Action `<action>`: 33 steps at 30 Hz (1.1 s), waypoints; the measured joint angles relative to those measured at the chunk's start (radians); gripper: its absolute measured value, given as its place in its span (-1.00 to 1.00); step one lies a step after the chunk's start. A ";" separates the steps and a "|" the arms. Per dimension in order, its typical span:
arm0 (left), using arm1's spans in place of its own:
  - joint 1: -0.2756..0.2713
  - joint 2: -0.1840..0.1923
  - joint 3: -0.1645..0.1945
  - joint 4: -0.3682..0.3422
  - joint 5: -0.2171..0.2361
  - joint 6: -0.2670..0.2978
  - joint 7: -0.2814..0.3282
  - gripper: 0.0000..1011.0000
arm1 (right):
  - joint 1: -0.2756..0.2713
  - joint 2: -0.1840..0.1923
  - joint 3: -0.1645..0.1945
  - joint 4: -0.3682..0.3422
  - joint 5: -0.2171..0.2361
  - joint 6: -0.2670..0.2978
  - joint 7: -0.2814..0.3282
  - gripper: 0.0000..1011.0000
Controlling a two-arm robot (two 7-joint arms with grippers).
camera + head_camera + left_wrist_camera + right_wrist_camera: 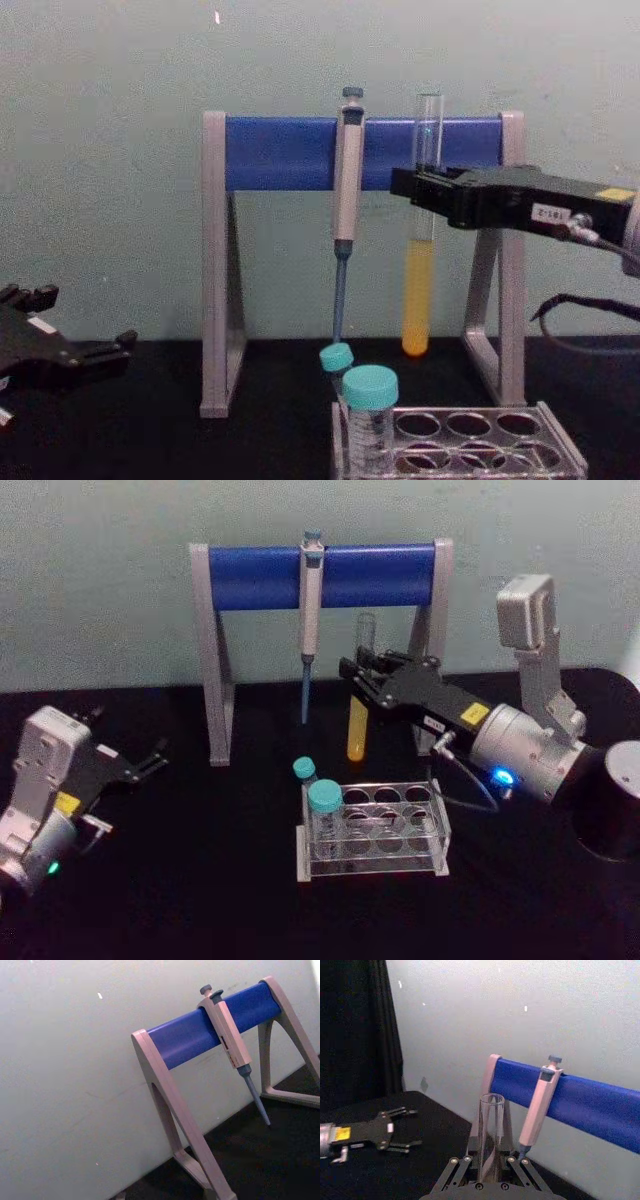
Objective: Pick up the test tube from the test tube rack, shake it, then place it back into the test tube rack.
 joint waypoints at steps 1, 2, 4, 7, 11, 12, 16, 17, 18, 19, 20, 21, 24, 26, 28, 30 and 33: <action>0.000 0.000 0.000 0.000 0.000 0.000 0.000 0.98 | 0.006 -0.002 -0.001 0.007 -0.002 -0.001 0.000 -0.53; 0.000 0.000 0.000 0.000 0.000 0.000 0.000 0.98 | 0.012 -0.004 -0.001 0.014 -0.004 -0.002 0.000 -0.53; 0.000 0.000 0.000 0.000 0.000 0.000 0.000 0.98 | 0.024 -0.007 -0.001 0.027 -0.007 -0.004 -0.001 -0.53; 0.000 0.000 0.000 0.000 0.000 0.000 0.000 0.98 | 0.031 -0.008 0.001 0.038 -0.010 -0.004 -0.004 -0.53; 0.000 0.000 0.000 0.000 0.000 0.000 0.000 0.98 | 0.033 -0.009 0.005 0.042 -0.012 -0.005 -0.008 -0.53; 0.000 0.000 0.000 0.000 0.000 0.000 0.000 0.98 | 0.033 -0.009 0.006 0.042 -0.013 -0.005 -0.009 -0.53; 0.000 0.000 0.000 0.000 0.000 0.000 0.000 0.98 | 0.027 -0.004 0.012 0.036 -0.018 -0.006 -0.016 -0.53; 0.000 0.000 0.000 0.000 0.000 0.000 0.000 0.98 | 0.025 -0.003 0.014 0.033 -0.019 -0.006 -0.019 -0.53; 0.000 0.000 0.000 0.000 0.000 0.000 0.000 0.98 | 0.022 -0.001 0.016 0.029 -0.020 -0.006 -0.021 -0.53; 0.000 0.000 0.000 0.000 0.000 0.000 0.000 0.98 | 0.016 0.004 0.020 0.021 -0.022 -0.006 -0.026 -0.53; 0.000 0.000 0.000 0.000 0.000 0.000 0.000 0.98 | 0.011 0.008 0.024 0.016 -0.023 -0.004 -0.030 -0.53; 0.000 0.000 0.000 0.000 0.000 0.000 0.000 0.98 | 0.005 0.012 0.027 0.010 -0.024 -0.003 -0.033 -0.53; 0.000 0.000 0.000 0.000 0.000 0.000 0.000 0.98 | -0.021 0.030 0.041 -0.021 -0.027 0.007 -0.046 -0.53; 0.000 0.000 0.000 0.000 0.000 0.000 0.000 0.98 | -0.043 0.043 0.050 -0.047 -0.027 0.015 -0.053 -0.53; 0.000 0.000 0.000 0.000 0.000 0.000 0.000 0.98 | -0.061 0.052 0.056 -0.066 -0.027 0.021 -0.057 -0.53; 0.000 0.000 0.000 0.000 0.000 0.000 0.000 0.98 | -0.093 0.063 0.063 -0.102 -0.019 0.032 -0.059 -0.53; 0.000 0.000 0.000 0.000 0.000 0.000 0.000 0.98 | -0.111 0.065 0.064 -0.121 -0.012 0.037 -0.057 -0.53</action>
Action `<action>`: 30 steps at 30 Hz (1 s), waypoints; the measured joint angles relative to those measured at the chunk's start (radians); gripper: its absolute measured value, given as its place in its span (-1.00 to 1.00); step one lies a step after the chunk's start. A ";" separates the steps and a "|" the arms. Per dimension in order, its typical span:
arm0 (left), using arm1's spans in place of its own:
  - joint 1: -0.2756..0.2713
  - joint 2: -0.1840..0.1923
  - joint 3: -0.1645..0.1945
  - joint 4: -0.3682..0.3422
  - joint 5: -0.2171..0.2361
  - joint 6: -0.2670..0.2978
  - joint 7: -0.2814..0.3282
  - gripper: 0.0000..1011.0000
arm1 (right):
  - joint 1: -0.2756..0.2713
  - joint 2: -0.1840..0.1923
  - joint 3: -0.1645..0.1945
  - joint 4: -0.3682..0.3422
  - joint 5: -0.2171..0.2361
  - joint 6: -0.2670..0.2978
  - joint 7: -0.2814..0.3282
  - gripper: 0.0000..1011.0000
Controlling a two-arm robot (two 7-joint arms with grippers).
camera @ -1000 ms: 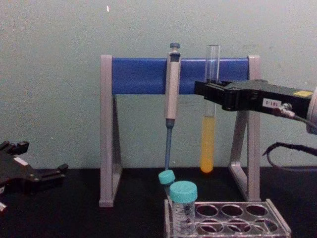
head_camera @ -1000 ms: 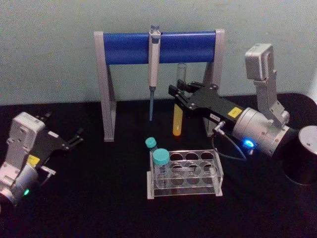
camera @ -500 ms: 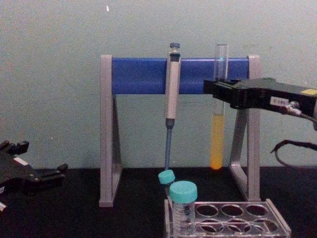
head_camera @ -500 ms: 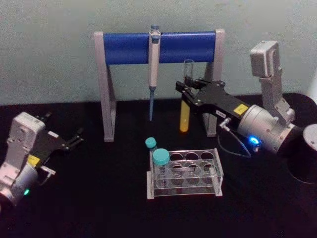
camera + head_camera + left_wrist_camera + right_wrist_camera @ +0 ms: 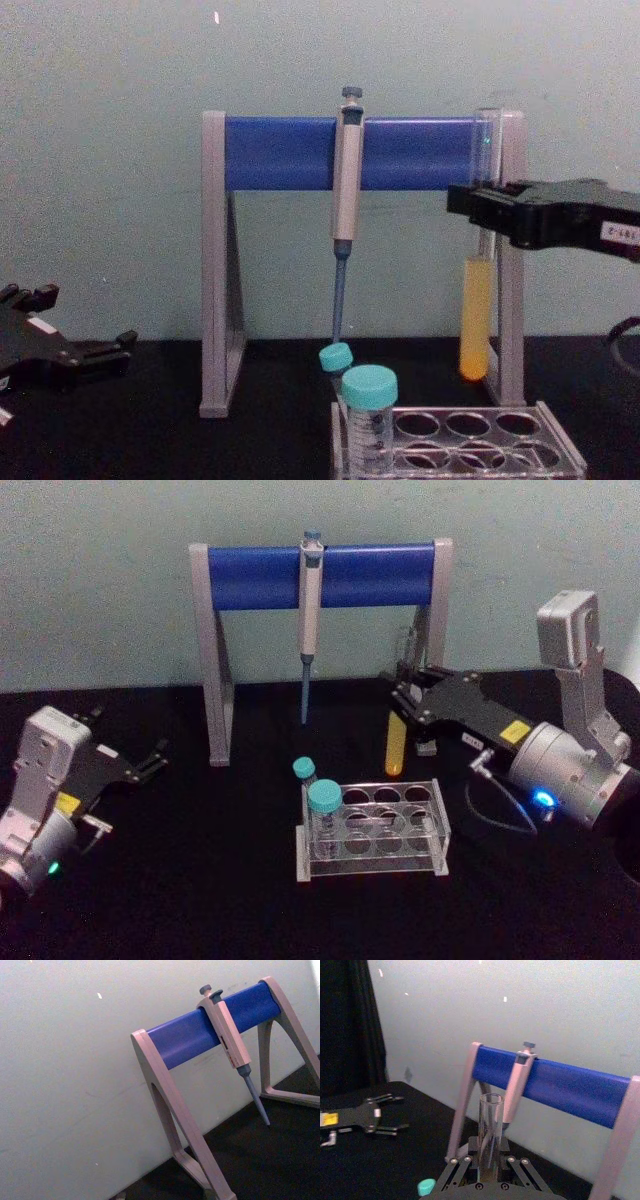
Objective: Pick up the test tube from the test tube rack, shake it, then place it back into the test tube rack.
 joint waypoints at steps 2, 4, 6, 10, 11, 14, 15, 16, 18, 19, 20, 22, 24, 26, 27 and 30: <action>0.000 0.000 0.000 0.000 0.000 0.000 0.000 0.98 | -0.005 -0.001 -0.005 -0.006 0.005 0.002 0.006 -0.53; 0.000 0.000 0.000 0.000 0.000 0.000 0.000 0.98 | 0.084 -0.049 -0.012 0.099 -0.012 -0.030 -0.008 -0.53; 0.000 0.000 0.000 0.000 0.000 0.000 0.000 0.98 | 0.067 -0.041 -0.003 0.081 -0.012 -0.024 -0.014 -0.53; 0.000 0.000 0.000 0.000 0.000 0.000 0.000 0.98 | 0.013 -0.020 0.016 0.027 -0.003 -0.011 -0.022 -0.53; 0.000 0.000 0.000 0.000 0.000 0.000 0.000 0.98 | 0.004 -0.017 0.018 0.017 0.000 -0.009 -0.022 -0.53; 0.000 0.000 0.000 0.000 0.000 0.000 0.000 0.98 | -0.017 -0.015 0.018 -0.006 0.008 -0.008 -0.017 -0.53; 0.000 0.000 0.000 0.000 0.000 0.000 0.000 0.98 | -0.019 -0.015 0.016 -0.010 0.011 -0.008 -0.013 -0.53; 0.000 0.000 0.000 0.000 0.000 0.000 0.000 0.98 | -0.020 -0.018 0.009 -0.013 0.015 -0.010 -0.004 -0.53; 0.000 0.000 0.000 0.000 0.000 0.000 0.000 0.98 | -0.016 -0.022 0.000 -0.012 0.018 -0.011 0.007 -0.53; 0.000 0.000 0.000 0.000 0.000 0.000 0.000 0.98 | -0.012 -0.026 -0.006 -0.009 0.019 -0.012 0.012 -0.53; 0.000 0.000 0.000 0.000 0.000 0.000 0.000 0.98 | 0.000 -0.033 -0.016 0.001 0.020 -0.013 0.022 -0.53; 0.000 0.000 0.000 0.000 0.000 0.000 0.000 0.98 | 0.016 -0.041 -0.029 0.016 0.021 -0.014 0.033 -0.53; 0.000 0.000 0.000 0.000 0.000 0.000 0.000 0.98 | 0.040 -0.052 -0.044 0.040 0.021 -0.016 0.043 -0.53; 0.000 0.000 0.000 0.000 0.000 0.000 0.000 0.98 | 0.081 -0.070 -0.060 0.087 0.016 -0.023 0.051 -0.53; 0.000 0.000 0.000 0.000 0.000 0.000 0.000 0.98 | 0.087 -0.072 -0.062 0.094 0.015 -0.024 0.051 -0.53; 0.000 0.000 0.000 0.000 0.000 0.000 0.000 0.98 | 0.107 -0.079 -0.063 0.116 0.011 -0.028 0.049 -0.53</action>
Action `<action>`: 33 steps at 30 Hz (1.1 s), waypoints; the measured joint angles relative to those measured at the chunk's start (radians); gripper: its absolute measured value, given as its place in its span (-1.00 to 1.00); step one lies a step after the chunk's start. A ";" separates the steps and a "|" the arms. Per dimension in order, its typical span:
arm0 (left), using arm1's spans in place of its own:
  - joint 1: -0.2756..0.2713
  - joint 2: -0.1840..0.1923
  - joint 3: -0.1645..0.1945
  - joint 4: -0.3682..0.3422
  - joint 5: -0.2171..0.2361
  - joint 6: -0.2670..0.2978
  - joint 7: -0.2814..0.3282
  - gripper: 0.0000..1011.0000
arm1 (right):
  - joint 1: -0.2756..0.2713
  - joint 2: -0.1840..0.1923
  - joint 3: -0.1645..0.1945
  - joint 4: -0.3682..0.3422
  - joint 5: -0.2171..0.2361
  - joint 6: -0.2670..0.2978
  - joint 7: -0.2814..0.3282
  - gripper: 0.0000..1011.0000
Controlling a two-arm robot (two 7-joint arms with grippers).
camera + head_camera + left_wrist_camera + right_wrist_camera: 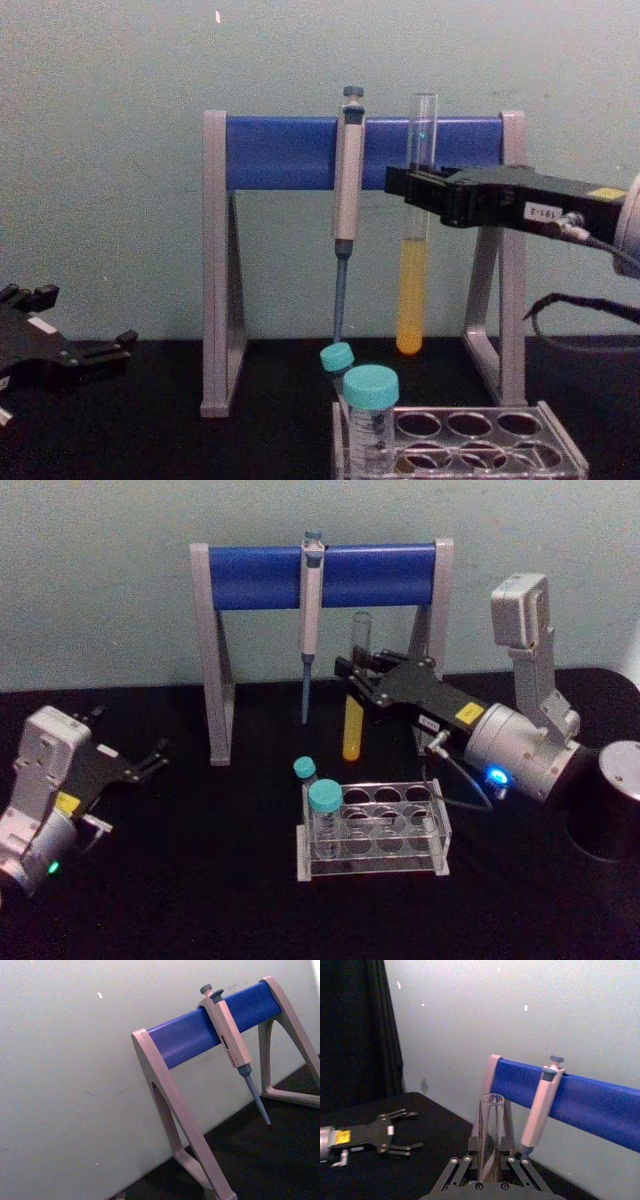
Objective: Pick up the test tube from the test tube rack, shake it, then place it back into the test tube rack.
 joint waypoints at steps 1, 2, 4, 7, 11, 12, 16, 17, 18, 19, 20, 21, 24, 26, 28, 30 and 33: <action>0.000 0.000 0.000 0.000 0.000 0.000 0.000 0.98 | 0.009 -0.002 0.000 0.011 -0.004 -0.003 -0.003 -0.53; 0.000 0.000 0.000 0.000 0.000 0.000 0.000 0.98 | 0.013 -0.003 0.000 0.015 -0.005 -0.004 -0.005 -0.53; 0.000 0.000 0.000 0.000 0.000 0.000 0.000 0.98 | 0.021 -0.004 0.004 0.023 -0.010 -0.006 -0.012 -0.53; 0.000 0.000 0.000 0.000 0.000 0.000 0.000 0.98 | 0.023 -0.002 0.011 0.026 -0.014 -0.008 -0.019 -0.53; 0.000 0.000 0.000 0.000 0.000 0.000 0.000 0.98 | 0.022 -0.001 0.017 0.027 -0.017 -0.009 -0.025 -0.53; 0.000 0.000 0.000 0.000 0.000 0.000 0.000 0.98 | 0.022 -0.001 0.018 0.027 -0.017 -0.009 -0.025 -0.53; 0.000 0.000 0.000 0.000 0.000 0.000 0.000 0.98 | 0.018 -0.001 0.021 0.025 -0.018 -0.009 -0.028 -0.53; 0.000 0.000 0.000 0.000 0.000 0.000 0.000 0.98 | 0.018 -0.001 0.022 0.024 -0.019 -0.010 -0.029 -0.53; 0.000 0.000 0.000 0.000 0.000 0.000 0.000 0.98 | 0.017 -0.001 0.022 0.024 -0.019 -0.010 -0.029 -0.53; 0.000 0.000 0.000 0.000 0.000 0.000 0.000 0.98 | 0.017 -0.001 0.023 0.024 -0.019 -0.011 -0.029 -0.53; 0.000 0.000 0.000 0.000 0.000 0.000 0.000 0.98 | 0.017 -0.001 0.024 0.023 -0.020 -0.011 -0.029 -0.53; 0.000 0.000 0.000 0.000 0.000 0.000 0.000 0.98 | 0.016 -0.001 0.025 0.023 -0.020 -0.012 -0.028 -0.53; 0.000 0.000 0.000 0.000 0.000 0.000 0.000 0.98 | 0.013 0.001 0.025 0.020 -0.021 -0.012 -0.027 -0.53; 0.000 0.000 0.000 0.000 0.000 0.000 0.000 0.98 | 0.008 0.004 0.026 0.014 -0.022 -0.013 -0.025 -0.53; 0.000 0.000 0.000 0.000 0.000 0.000 0.000 0.98 | 0.001 0.010 0.026 0.004 -0.023 -0.016 -0.021 -0.53; 0.000 0.000 0.000 0.000 0.000 0.000 0.000 0.98 | -0.006 0.015 0.026 -0.004 -0.023 -0.021 -0.016 -0.53; 0.000 0.000 0.000 0.000 0.000 0.000 0.000 0.98 | -0.023 0.029 0.026 -0.028 -0.023 -0.030 -0.004 -0.53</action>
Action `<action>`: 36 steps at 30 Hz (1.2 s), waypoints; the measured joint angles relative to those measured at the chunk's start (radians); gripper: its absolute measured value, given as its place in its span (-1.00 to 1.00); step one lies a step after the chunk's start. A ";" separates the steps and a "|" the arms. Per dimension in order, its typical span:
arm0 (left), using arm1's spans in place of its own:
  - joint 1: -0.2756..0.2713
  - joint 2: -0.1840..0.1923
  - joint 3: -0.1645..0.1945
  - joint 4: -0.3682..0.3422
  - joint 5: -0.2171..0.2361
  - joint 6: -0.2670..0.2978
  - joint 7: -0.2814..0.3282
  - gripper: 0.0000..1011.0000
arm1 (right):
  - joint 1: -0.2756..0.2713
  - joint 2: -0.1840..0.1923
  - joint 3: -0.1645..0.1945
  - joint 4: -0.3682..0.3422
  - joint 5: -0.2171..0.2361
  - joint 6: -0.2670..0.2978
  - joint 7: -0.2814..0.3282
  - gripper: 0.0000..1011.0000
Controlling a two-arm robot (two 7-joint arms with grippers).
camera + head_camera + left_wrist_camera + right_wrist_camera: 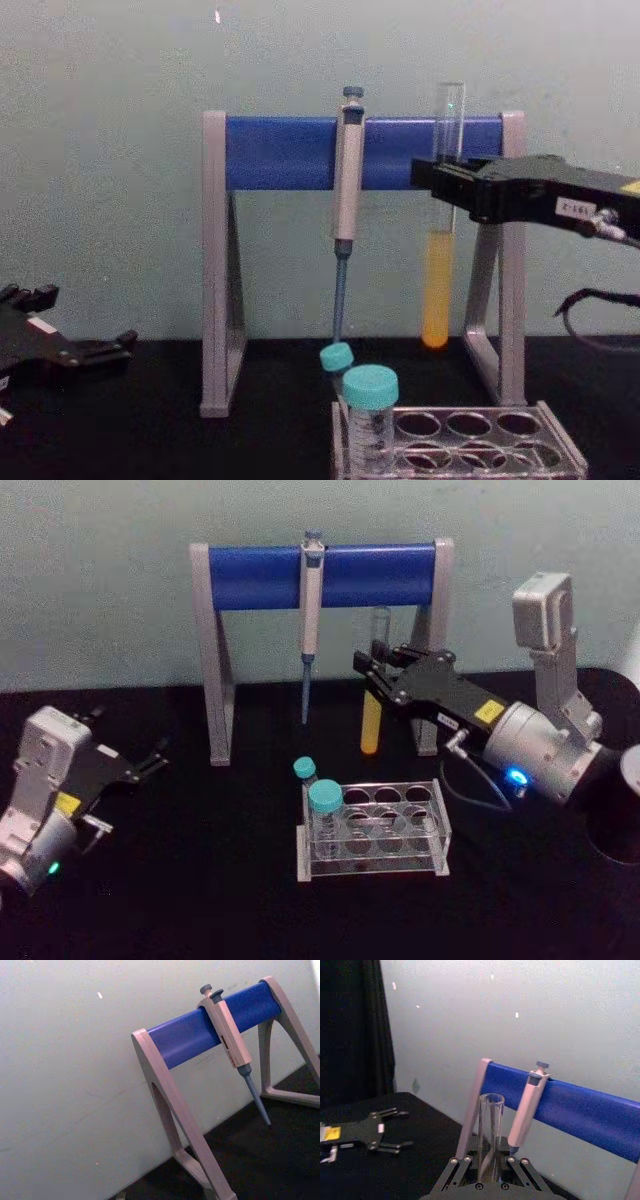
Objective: Pick up the test tube from the test tube rack, shake it, then place it back into the test tube rack.
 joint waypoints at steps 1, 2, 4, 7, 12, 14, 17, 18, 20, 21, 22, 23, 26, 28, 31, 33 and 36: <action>0.000 0.000 0.000 0.000 0.000 0.000 0.000 0.98 | -0.053 0.029 0.003 -0.066 0.014 -0.004 0.015 -0.53; 0.000 0.000 0.000 0.000 0.000 0.000 0.000 0.98 | -0.056 0.031 0.003 -0.070 0.015 -0.004 0.017 -0.53; 0.000 0.000 0.000 0.000 0.000 0.000 0.000 0.98 | -0.069 0.038 0.003 -0.084 0.019 -0.005 0.021 -0.53; 0.000 0.000 0.000 0.000 0.000 0.000 0.000 0.98 | -0.103 0.053 -0.002 -0.120 0.030 -0.005 0.028 -0.53; 0.000 0.000 0.000 0.000 0.000 0.000 0.000 0.98 | -0.136 0.067 -0.007 -0.150 0.036 -0.006 0.028 -0.53; 0.000 0.000 0.000 0.000 0.000 0.000 0.000 0.98 | -0.150 0.071 -0.008 -0.160 0.039 -0.006 0.025 -0.53; 0.000 0.000 0.000 0.000 0.000 0.000 0.000 0.98 | -0.164 0.075 -0.007 -0.169 0.041 -0.006 0.018 -0.53; 0.000 0.000 0.000 0.000 0.000 0.000 0.000 0.98 | -0.167 0.076 -0.007 -0.170 0.041 -0.006 0.016 -0.53; 0.000 0.000 0.000 0.000 0.000 0.000 0.000 0.98 | -0.175 0.077 -0.005 -0.171 0.041 -0.006 0.009 -0.53; 0.000 0.000 0.000 0.000 0.000 0.000 0.000 0.98 | -0.177 0.078 -0.005 -0.171 0.040 -0.007 0.007 -0.53; 0.000 0.000 0.000 0.000 0.000 0.000 0.000 0.98 | -0.178 0.078 -0.005 -0.171 0.039 -0.008 0.005 -0.53; 0.000 0.000 0.000 0.000 0.000 0.000 0.000 0.98 | -0.180 0.078 -0.005 -0.169 0.037 -0.009 0.003 -0.53; 0.000 0.000 0.000 0.000 0.000 0.000 0.000 0.98 | -0.181 0.078 -0.005 -0.163 0.032 -0.012 0.001 -0.53; 0.000 0.000 0.000 0.000 0.000 0.000 0.000 0.98 | -0.181 0.076 -0.005 -0.157 0.027 -0.015 0.000 -0.53; 0.000 0.000 0.000 0.000 0.000 0.000 0.000 0.98 | -0.181 0.074 -0.005 -0.148 0.018 -0.021 -0.002 -0.53; 0.000 0.000 0.000 0.000 0.000 0.000 0.000 0.98 | -0.181 0.071 -0.007 -0.141 0.010 -0.027 -0.003 -0.53; 0.000 0.000 0.000 0.000 0.000 0.000 0.000 0.98 | -0.180 0.068 -0.009 -0.132 -0.002 -0.034 -0.003 -0.53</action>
